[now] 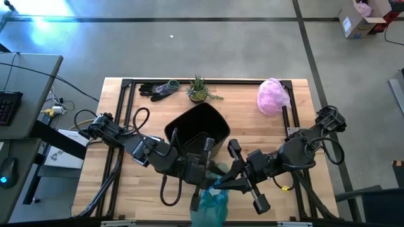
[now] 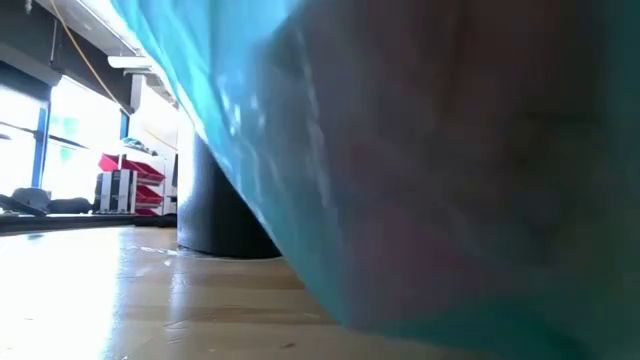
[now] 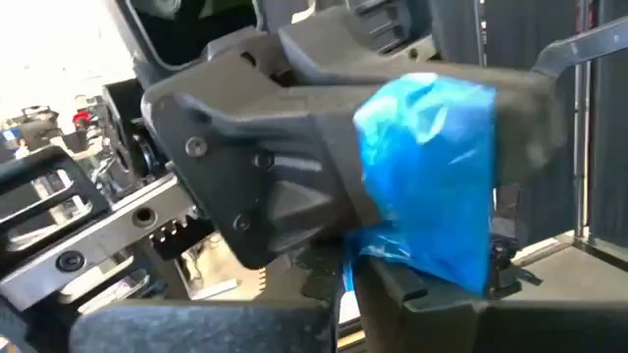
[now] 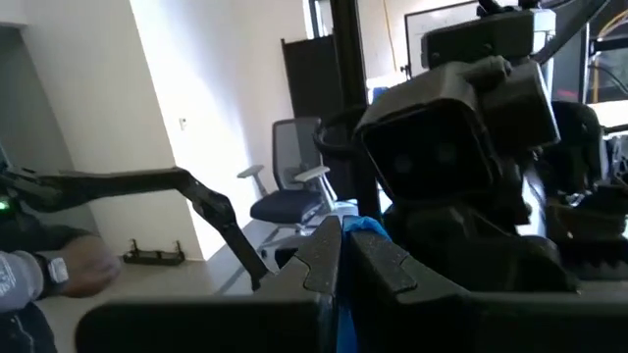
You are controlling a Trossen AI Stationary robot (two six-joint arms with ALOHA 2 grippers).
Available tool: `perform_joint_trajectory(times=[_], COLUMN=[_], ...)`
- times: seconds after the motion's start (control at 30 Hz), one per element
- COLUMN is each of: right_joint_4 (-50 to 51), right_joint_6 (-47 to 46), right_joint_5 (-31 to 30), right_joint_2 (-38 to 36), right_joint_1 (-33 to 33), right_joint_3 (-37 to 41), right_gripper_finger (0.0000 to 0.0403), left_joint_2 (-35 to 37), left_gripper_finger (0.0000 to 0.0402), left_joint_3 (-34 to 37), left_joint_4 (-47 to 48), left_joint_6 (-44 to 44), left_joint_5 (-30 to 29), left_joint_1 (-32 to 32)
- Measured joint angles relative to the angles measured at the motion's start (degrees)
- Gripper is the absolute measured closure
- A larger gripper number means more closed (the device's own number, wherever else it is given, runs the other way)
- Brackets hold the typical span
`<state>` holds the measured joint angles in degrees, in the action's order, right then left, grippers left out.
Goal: Place trash/remove bag and relplace
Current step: Close the blue trash bag
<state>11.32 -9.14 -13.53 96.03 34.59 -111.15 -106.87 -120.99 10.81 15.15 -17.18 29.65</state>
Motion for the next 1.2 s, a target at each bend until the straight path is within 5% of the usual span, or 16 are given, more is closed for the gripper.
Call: perform_joint_trajectory(times=[0.27, 0.6, 0.97, 1.2], right_joint_4=[1.41, 2.49, 1.76, 1.22], right_joint_6=[5.30, 9.44, 11.35, 10.52], right_joint_5=[-9.86, -28.22, -35.82, -31.96], right_joint_2=[-0.02, 0.02, -0.11, -0.11], right_joint_1=[4.38, 11.30, 15.62, 14.04], right_joint_3=[0.11, 0.37, 0.33, 0.28], right_gripper_finger=[0.0381, 0.0224, 0.0183, 0.0183], left_joint_2=[0.00, 3.99, 9.72, 12.93], left_gripper_finger=[0.0401, 0.0401, 0.0401, 0.0401], left_joint_3=[0.00, -0.37, -0.33, -0.24], left_joint_4=[0.00, 1.78, 9.77, 14.86], left_joint_6=[6.05, 9.58, 13.87, 14.07], left_joint_5=[-8.45, -19.22, -39.08, -53.13], left_joint_1=[2.68, 5.14, 13.01, 19.18])
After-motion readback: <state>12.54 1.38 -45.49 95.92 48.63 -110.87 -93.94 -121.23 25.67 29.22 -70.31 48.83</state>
